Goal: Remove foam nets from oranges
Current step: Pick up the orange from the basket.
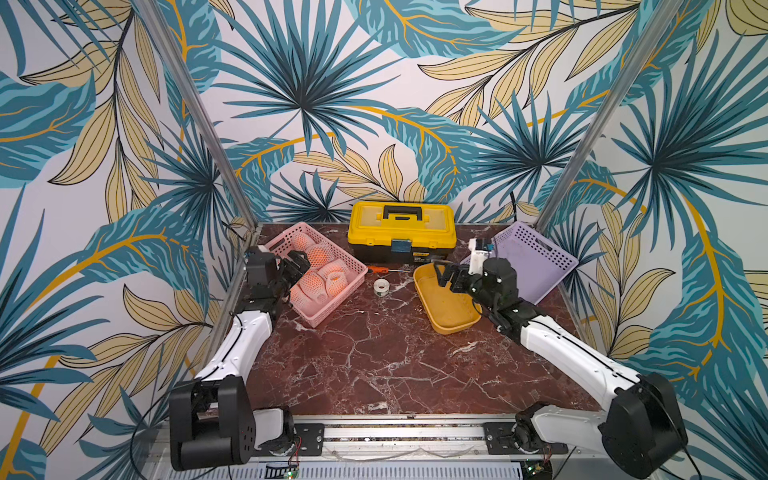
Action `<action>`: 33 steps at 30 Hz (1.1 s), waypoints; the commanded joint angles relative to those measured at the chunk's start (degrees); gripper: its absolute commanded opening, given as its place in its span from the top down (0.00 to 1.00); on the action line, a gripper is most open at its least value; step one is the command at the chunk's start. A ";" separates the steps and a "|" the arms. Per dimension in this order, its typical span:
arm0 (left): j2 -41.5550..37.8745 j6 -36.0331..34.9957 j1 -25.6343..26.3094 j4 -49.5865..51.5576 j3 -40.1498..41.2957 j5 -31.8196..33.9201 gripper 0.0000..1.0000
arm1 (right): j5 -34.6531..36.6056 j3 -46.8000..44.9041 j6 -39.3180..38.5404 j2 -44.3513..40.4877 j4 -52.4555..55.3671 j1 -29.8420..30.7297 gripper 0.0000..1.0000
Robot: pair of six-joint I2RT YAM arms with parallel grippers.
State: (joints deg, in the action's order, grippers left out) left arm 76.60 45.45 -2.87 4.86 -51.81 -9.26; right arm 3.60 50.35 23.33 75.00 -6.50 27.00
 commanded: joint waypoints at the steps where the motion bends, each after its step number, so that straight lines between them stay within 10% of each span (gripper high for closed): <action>1: 6.33 -7.04 4.66 18.39 -10.16 -0.55 0.01 | 9.91 0.32 -7.78 4.11 7.81 7.50 0.00; 12: 26.62 -16.73 14.69 44.23 -32.94 6.71 0.01 | 9.28 -7.36 -9.78 7.68 -7.13 12.22 0.00; 33: 43.08 -4.76 15.40 52.18 -48.66 15.14 0.00 | 7.95 -9.66 -9.77 8.32 -12.20 13.41 0.00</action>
State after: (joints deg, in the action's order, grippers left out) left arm 120.64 38.37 12.34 55.61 -100.95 2.66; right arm 11.33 42.11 14.09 82.91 -17.12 39.92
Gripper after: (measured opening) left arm 0.997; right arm 0.994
